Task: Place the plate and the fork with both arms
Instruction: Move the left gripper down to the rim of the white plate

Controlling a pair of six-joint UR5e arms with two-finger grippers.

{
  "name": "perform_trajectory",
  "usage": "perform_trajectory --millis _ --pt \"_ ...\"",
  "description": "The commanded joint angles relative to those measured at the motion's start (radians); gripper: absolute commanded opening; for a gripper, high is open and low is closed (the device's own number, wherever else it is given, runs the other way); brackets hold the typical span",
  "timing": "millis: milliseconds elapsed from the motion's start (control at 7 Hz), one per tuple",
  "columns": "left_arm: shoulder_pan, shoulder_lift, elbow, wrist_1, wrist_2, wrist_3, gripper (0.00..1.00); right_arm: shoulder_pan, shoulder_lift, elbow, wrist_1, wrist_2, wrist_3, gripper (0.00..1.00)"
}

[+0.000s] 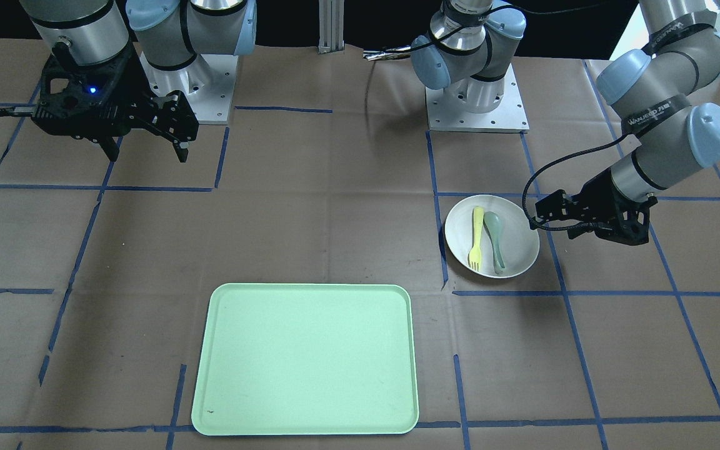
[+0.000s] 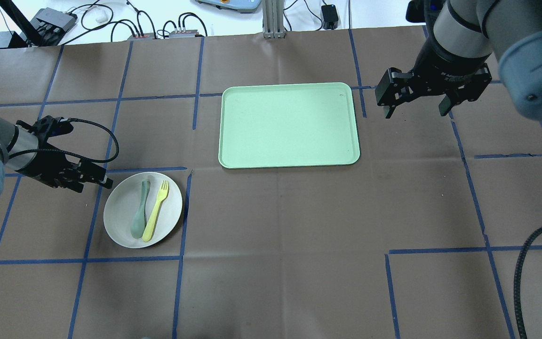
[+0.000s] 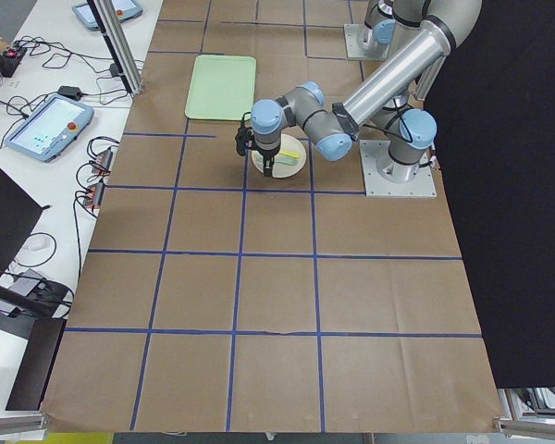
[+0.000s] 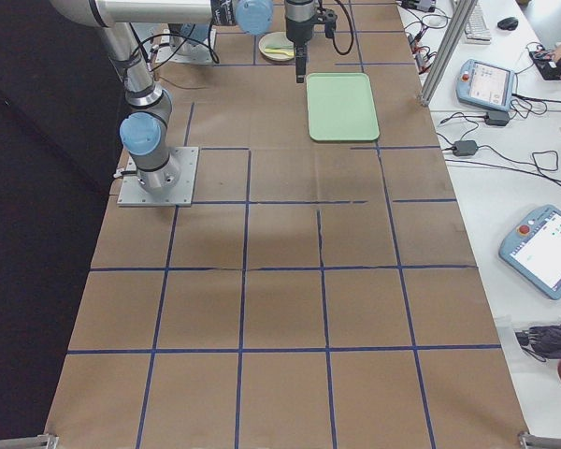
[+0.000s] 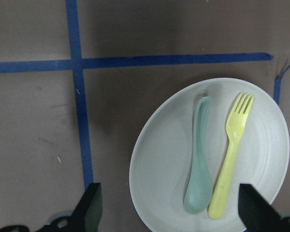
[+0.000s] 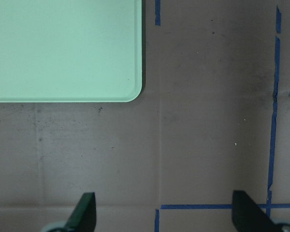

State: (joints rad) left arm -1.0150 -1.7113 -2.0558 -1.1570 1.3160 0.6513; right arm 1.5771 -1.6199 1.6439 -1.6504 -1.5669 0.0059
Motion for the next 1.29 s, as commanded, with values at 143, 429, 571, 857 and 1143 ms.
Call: perform_trajectory --millis 143,429,571,857,1143 --pt "0.050 -0.097 -0.013 0.008 -0.049 0.105 0.99 0.000 0.000 0.001 0.000 0.001 -0.001 1.00" --pt "0.068 -0.097 -0.065 0.011 -0.054 0.125 0.93 0.001 0.000 0.001 0.000 0.001 0.000 1.00" --pt "0.084 -0.100 -0.073 0.017 -0.054 0.128 0.92 0.000 0.000 0.002 0.000 0.001 -0.001 1.00" --pt "0.090 -0.103 -0.072 0.017 -0.054 0.129 0.69 0.000 0.000 0.001 0.000 0.001 -0.001 1.00" --pt "0.090 -0.106 -0.073 0.016 -0.054 0.131 0.54 0.000 0.000 0.001 0.000 0.001 -0.001 1.00"
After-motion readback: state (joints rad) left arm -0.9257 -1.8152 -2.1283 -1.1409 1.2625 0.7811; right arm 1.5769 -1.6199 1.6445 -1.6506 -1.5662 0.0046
